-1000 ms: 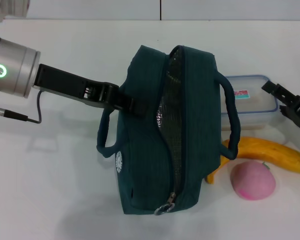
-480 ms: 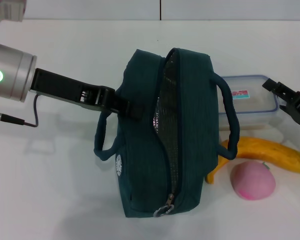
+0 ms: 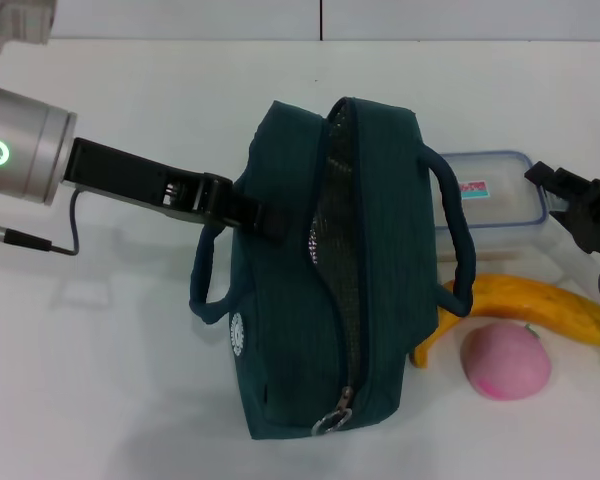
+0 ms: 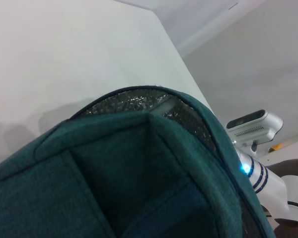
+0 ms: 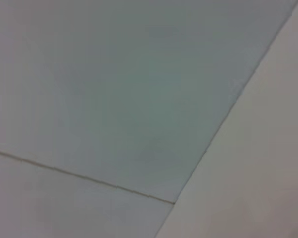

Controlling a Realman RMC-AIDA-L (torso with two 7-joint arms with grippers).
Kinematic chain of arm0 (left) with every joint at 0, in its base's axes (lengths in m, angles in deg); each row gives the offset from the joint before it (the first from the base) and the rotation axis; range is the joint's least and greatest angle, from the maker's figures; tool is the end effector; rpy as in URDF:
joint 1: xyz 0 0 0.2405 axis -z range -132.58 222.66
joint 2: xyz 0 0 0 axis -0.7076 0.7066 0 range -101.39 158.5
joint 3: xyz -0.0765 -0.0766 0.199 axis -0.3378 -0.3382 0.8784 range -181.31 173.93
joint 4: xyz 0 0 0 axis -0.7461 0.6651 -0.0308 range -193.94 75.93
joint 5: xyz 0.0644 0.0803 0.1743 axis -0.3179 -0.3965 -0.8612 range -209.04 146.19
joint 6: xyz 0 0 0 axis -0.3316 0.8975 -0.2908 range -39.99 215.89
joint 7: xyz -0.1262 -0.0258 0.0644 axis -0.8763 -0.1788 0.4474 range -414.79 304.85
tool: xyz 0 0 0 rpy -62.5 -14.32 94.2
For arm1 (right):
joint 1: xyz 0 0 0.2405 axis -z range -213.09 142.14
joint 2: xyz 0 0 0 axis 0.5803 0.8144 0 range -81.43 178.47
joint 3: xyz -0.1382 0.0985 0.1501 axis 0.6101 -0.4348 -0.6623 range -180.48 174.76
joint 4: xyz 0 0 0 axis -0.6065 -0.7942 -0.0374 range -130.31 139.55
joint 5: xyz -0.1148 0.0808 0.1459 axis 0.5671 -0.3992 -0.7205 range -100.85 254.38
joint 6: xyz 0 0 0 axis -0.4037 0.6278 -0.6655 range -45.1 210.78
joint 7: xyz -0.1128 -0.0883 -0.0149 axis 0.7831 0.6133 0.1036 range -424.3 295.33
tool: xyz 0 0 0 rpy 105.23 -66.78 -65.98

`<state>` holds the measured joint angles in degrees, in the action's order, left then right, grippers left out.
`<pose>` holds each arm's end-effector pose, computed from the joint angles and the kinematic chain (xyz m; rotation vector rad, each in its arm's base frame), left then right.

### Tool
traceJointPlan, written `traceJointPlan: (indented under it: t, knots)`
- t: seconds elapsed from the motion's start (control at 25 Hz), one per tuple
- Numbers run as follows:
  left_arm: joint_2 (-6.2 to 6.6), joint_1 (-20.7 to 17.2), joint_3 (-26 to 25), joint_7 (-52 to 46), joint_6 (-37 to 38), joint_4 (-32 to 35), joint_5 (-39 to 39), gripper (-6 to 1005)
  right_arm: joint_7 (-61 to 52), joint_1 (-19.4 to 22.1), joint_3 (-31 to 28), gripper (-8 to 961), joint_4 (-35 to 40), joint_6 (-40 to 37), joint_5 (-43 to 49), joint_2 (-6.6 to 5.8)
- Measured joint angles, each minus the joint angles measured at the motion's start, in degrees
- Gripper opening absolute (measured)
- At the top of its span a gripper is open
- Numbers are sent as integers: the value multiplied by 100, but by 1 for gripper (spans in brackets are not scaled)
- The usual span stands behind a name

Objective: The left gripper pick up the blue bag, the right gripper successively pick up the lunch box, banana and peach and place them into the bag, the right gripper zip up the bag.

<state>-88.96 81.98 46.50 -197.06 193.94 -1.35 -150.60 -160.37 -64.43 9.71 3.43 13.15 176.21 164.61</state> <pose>-0.1590 0.3140 0.0446 2.5940 1.4707 0.3650 0.2945 0.3048 -0.0201 -1.5858 1.8121 1.3341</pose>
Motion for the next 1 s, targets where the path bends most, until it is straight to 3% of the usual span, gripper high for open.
traceJointPlan:
  t: [0.24,1.0]
  knots:
    - [-41,-4,-1,-2,0,-13,-2,34,-393,66,-11,243,-52,-38,-33,2]
    - [-70,20,-36,-3,-12,-18,9,34,-1071,248,-16,212,-305,-676,-527,-2]
